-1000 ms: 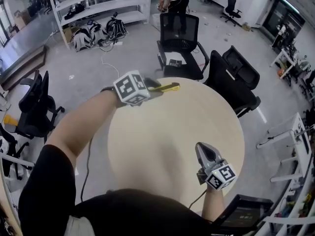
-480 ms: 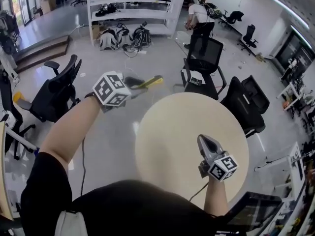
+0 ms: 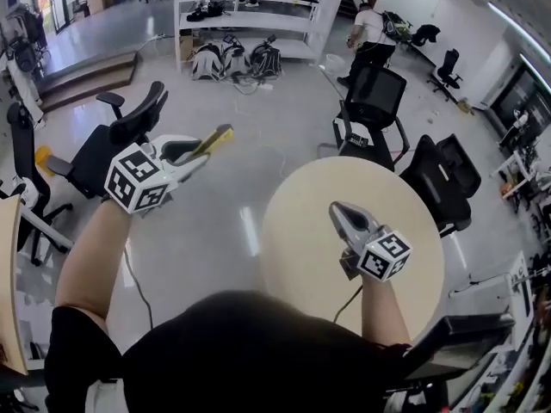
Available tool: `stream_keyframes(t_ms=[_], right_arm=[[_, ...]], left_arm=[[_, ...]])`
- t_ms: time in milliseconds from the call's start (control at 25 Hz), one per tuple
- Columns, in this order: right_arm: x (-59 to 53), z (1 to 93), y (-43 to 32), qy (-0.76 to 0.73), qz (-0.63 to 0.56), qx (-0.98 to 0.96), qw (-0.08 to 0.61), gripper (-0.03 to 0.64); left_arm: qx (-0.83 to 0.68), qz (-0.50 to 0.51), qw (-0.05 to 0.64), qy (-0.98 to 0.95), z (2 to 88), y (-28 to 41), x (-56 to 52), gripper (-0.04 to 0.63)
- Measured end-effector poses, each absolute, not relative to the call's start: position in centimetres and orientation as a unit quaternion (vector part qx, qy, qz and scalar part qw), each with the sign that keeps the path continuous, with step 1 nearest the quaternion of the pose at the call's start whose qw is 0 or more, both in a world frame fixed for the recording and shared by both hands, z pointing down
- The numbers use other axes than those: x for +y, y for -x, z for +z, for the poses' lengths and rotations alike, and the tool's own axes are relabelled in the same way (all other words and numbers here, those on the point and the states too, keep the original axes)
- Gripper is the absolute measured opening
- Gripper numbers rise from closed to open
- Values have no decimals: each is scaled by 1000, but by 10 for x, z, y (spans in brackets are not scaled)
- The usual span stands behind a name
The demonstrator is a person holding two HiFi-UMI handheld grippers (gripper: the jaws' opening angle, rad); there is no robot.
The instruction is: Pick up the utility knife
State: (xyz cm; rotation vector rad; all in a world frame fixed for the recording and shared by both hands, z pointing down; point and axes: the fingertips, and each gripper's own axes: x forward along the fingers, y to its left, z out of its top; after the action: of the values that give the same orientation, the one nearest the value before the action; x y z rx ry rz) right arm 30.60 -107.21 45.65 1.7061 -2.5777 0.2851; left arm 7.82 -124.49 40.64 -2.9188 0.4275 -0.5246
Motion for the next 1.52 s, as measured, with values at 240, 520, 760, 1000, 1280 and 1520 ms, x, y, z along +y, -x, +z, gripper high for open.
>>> stream_keyframes(t_ms=[240,520,760,1000,1280,1520], right_arm=[[-1112,447,-254,-502,78,-861,21,15],[-1135,439,-214,-459,76,-885,30,15],[-1140,427,-196,-439,75,-895,21,15],[-1136,421,-185,-426,87,-900,-3,14],[-1126,437,-180,-427,95,-899,-1,12],[-1121,439,-181,-431,97,-897,-2,12]], left_arm=[[192,-160,65,966,398,-9,-1230,112],[248,-114,30,962,398,51,-1209,112],[297,-38,-21,954,404,83,-1188,112],[333,11,-30,942,402,100,-1162,112],[312,35,-70,947,419,90,-1138,113],[298,37,-60,952,408,84,-1134,113]])
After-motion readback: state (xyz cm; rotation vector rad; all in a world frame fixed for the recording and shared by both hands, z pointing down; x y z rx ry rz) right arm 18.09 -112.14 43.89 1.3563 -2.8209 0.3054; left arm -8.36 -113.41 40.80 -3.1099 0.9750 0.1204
